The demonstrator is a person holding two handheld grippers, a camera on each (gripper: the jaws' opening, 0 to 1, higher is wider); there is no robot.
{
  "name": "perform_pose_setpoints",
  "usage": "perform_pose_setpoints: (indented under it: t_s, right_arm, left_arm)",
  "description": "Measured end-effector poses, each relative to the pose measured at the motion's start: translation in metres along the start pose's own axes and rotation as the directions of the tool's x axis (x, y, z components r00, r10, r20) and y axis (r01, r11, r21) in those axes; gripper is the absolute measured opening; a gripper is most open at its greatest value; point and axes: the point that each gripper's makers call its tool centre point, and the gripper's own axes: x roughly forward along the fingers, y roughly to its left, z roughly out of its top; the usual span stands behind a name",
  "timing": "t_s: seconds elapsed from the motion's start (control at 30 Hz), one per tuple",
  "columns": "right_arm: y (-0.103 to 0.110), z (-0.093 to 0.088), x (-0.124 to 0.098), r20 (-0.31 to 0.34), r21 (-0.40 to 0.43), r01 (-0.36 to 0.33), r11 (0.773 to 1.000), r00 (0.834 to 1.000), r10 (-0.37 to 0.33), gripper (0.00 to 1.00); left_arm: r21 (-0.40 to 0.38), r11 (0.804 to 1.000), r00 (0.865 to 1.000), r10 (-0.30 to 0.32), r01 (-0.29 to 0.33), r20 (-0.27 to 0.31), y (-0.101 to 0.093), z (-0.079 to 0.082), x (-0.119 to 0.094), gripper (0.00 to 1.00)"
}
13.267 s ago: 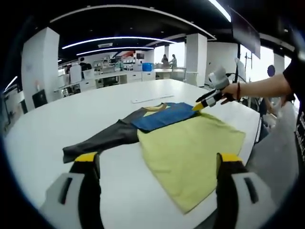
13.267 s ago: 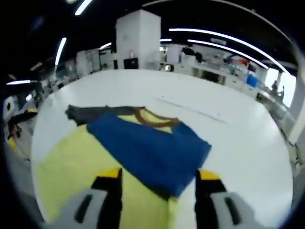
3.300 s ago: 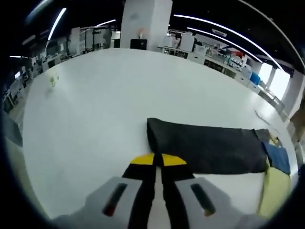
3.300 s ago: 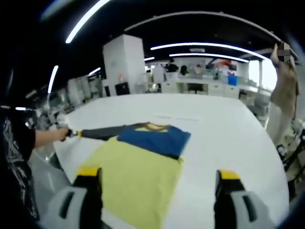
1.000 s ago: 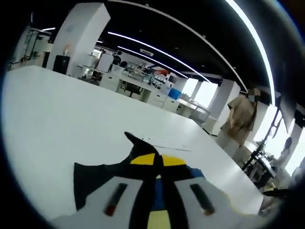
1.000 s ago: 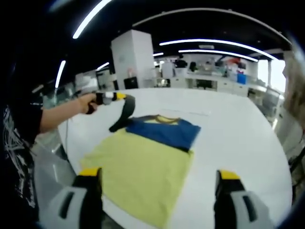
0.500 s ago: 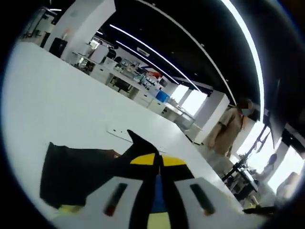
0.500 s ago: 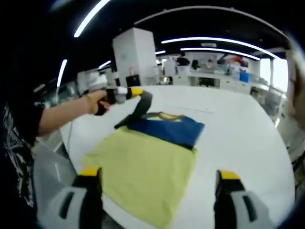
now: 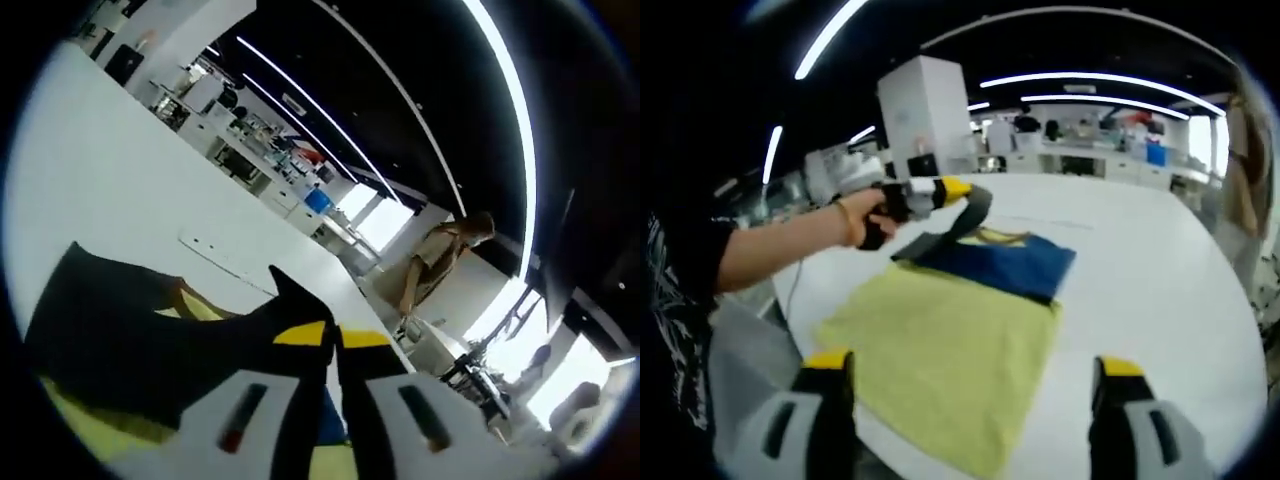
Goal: Fold the garment on the visible template until the final outline fits inside the template.
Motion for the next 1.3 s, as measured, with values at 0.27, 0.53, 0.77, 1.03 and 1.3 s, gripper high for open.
perform_pose_setpoints:
  t_s: [0.27,0.53,0.77,1.03,1.3]
  right_arm:
    - [-0.001,-0.004,0.004,-0.004,0.013,-0.006,1.000,1.000,0.006,0.99]
    - [0.000,-0.009,0.010,-0.014,0.024,-0.011,1.000,1.000,0.012,0.99]
    - [-0.001,-0.015,0.014,-0.040,0.016,-0.005,1.000,0.999,0.006,0.99]
    - [-0.003,-0.022,0.016,-0.053,0.027,0.001,1.000,0.999,0.000,0.99]
    - [0.001,-0.023,0.017,-0.041,0.038,-0.010,0.999,0.999,0.012,0.99]
  left_arm:
    - [-0.040,0.998,0.997,-0.058,0.056,-0.042,-0.009,-0.033,0.012,0.00]
    - [-0.052,0.998,0.992,-0.053,0.048,-0.110,0.001,-0.073,0.024,0.00]
    - [-0.099,0.995,0.989,-0.044,0.030,-0.139,0.011,-0.106,0.033,0.00]
    - [-0.006,0.999,0.977,-0.050,0.050,-0.209,0.011,-0.133,0.030,0.00]
    - [0.116,0.981,0.967,-0.129,0.157,-0.221,-0.016,-0.131,0.018,0.29]
